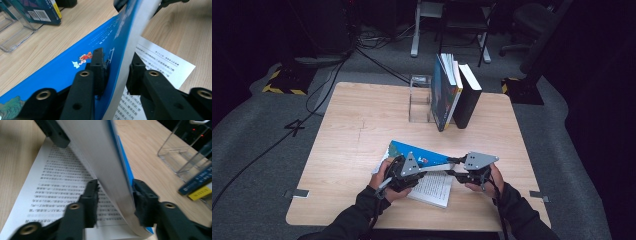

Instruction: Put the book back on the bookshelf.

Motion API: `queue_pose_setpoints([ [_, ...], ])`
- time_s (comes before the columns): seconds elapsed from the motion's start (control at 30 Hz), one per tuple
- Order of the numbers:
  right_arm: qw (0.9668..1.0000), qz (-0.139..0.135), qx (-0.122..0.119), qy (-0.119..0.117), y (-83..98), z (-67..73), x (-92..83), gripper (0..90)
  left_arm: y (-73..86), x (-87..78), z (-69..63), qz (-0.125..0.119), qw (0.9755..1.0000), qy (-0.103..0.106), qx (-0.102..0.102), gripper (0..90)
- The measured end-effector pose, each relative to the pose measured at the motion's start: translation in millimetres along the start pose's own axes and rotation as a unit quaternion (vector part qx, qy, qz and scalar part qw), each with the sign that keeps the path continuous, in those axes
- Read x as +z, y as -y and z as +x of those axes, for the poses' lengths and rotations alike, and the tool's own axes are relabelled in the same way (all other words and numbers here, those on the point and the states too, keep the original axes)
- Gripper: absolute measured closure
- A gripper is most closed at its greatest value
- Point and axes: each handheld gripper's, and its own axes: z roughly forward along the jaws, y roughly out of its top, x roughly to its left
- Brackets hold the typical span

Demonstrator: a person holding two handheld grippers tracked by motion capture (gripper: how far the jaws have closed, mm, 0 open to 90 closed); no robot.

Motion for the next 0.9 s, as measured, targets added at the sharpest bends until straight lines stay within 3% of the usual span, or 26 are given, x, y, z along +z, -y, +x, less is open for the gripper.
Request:
queue_pose_setpoints([
  [0.1, 0.9998, -0.008, 0.014, 0.013, 0.9, -4.0, -5.1, 47.3, 2.4, -1.7, 2.9, -0.012, 0.9999, 0.006, -0.006, 75.1],
  [0.13, 0.9992, -0.014, 0.036, 0.014, 4.5, -11.0, -11.9, 45.6, 3.0, -2.2, 3.7, -0.017, 0.9998, 0.008, -0.010, 75.9],
  [0.23, 0.9982, -0.014, 0.054, 0.022, 11.7, -18.9, -18.3, 44.3, 4.9, -5.0, 8.4, -0.033, 0.9989, 0.018, -0.029, 76.1],
  [0.37, 0.9972, 0.005, 0.067, 0.032, 20.7, -26.6, -21.3, 43.2, 7.2, -10.8, 14.6, -0.052, 0.9969, 0.027, -0.054, 76.2],
  [0.5, 0.9955, 0.023, 0.087, 0.031, 30.2, -32.7, -19.4, 42.0, 8.4, -15.9, 18.9, -0.064, 0.9953, 0.031, -0.066, 76.4],
  [0.67, 0.9944, 0.069, 0.076, 0.027, 46.0, -30.8, -3.7, 41.8, 9.8, -19.9, 21.7, -0.075, 0.9936, 0.034, -0.077, 76.5],
  [0.73, 0.9935, 0.073, 0.086, 0.018, 49.4, -31.2, 1.5, 41.6, 10.4, -21.6, 23.5, -0.078, 0.9930, 0.039, -0.079, 76.5],
  [0.9, 0.9923, 0.090, 0.084, 0.010, 53.6, -28.3, 12.7, 39.3, 12.0, -25.2, 27.3, -0.090, 0.9909, 0.045, -0.089, 76.6],
])
